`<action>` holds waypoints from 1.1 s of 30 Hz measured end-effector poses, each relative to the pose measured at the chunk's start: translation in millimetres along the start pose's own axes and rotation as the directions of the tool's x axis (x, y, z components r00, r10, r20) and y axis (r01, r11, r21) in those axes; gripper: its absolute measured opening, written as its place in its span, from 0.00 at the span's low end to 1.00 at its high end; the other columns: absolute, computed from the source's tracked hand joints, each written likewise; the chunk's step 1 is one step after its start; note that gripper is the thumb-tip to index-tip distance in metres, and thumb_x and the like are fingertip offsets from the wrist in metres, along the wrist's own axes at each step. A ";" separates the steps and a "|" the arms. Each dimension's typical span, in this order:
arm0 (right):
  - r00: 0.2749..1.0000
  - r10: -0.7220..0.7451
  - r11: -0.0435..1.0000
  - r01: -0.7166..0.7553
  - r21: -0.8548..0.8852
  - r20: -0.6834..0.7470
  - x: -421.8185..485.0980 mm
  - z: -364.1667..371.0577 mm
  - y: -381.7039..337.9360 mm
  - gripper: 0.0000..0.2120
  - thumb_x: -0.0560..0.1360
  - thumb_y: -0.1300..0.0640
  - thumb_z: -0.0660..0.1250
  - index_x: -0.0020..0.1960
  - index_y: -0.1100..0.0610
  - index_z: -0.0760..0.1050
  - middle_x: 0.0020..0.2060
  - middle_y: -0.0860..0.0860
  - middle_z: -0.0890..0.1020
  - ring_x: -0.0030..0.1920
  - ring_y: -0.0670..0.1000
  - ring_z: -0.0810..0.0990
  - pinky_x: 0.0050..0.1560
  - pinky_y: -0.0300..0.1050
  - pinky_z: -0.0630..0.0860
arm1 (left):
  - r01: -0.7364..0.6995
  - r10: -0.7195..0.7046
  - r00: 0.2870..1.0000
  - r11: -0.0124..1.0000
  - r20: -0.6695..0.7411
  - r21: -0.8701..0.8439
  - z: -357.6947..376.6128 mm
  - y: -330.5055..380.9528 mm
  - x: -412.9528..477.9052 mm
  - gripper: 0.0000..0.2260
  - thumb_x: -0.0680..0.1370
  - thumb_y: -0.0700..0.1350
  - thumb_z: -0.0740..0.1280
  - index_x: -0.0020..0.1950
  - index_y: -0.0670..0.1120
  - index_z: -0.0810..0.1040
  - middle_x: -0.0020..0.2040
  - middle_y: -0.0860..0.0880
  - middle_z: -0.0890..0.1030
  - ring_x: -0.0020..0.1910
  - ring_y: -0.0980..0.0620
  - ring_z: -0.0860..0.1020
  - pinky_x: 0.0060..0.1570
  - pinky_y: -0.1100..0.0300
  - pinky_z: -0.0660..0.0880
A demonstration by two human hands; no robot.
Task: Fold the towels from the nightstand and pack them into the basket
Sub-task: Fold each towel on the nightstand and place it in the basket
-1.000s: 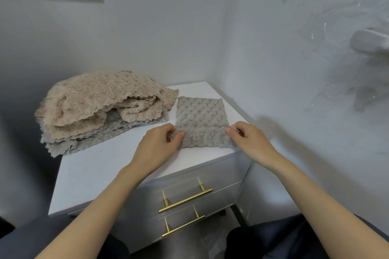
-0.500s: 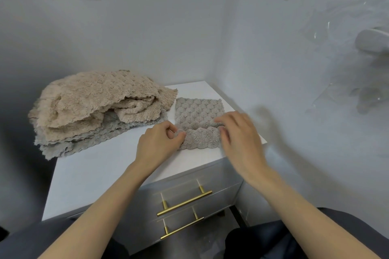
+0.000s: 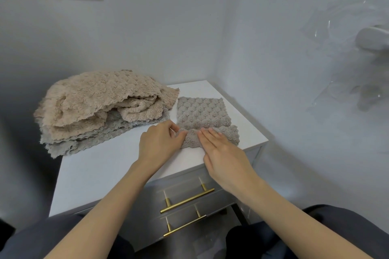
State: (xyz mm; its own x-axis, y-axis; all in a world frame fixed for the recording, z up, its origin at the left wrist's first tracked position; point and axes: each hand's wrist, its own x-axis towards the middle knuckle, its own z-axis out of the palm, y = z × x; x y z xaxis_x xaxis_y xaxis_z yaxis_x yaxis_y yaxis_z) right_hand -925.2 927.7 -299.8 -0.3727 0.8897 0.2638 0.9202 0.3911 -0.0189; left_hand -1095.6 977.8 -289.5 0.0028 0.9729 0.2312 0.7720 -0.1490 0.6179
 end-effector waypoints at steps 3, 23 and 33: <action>0.998 0.054 0.998 -0.054 -0.019 0.014 -5.0 -3.4 11.8 0.25 0.83 0.57 0.49 0.78 0.55 0.48 0.78 0.50 0.53 0.77 0.47 0.49 0.70 0.35 0.35 | -0.035 0.035 0.999 0.999 -0.029 0.009 -0.5 0.6 -1.7 0.08 0.76 0.55 0.67 0.44 0.51 0.76 0.36 0.55 0.77 0.41 0.51 0.77 0.38 0.57 0.71; 0.963 0.262 0.855 -0.202 0.477 -0.061 4.9 -18.9 57.2 0.15 0.77 0.61 0.59 0.61 0.50 0.73 0.43 0.44 0.75 0.44 0.38 0.73 0.43 0.34 0.69 | -0.342 0.344 0.932 0.939 0.112 -0.043 -12.0 -12.7 -6.9 0.15 0.78 0.47 0.64 0.64 0.51 0.77 0.62 0.54 0.78 0.63 0.55 0.73 0.59 0.64 0.66; 0.850 0.527 0.600 -0.389 0.699 0.020 11.1 -21.5 61.9 0.06 0.76 0.57 0.63 0.51 0.51 0.77 0.41 0.45 0.77 0.32 0.39 0.72 0.33 0.27 0.65 | -0.063 0.118 0.985 0.925 0.124 -0.376 -3.6 -1.0 -1.5 0.12 0.80 0.55 0.61 0.42 0.50 0.76 0.33 0.57 0.75 0.32 0.64 0.71 0.34 0.70 0.65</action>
State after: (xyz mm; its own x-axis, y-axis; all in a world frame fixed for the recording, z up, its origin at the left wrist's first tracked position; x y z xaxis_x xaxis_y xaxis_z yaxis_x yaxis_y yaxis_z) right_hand -869.8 956.8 -277.3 0.1659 0.9667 0.1950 0.6130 0.0538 -0.7883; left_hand -1098.6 975.9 -287.8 0.1723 0.9629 0.2078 0.4747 -0.2660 0.8390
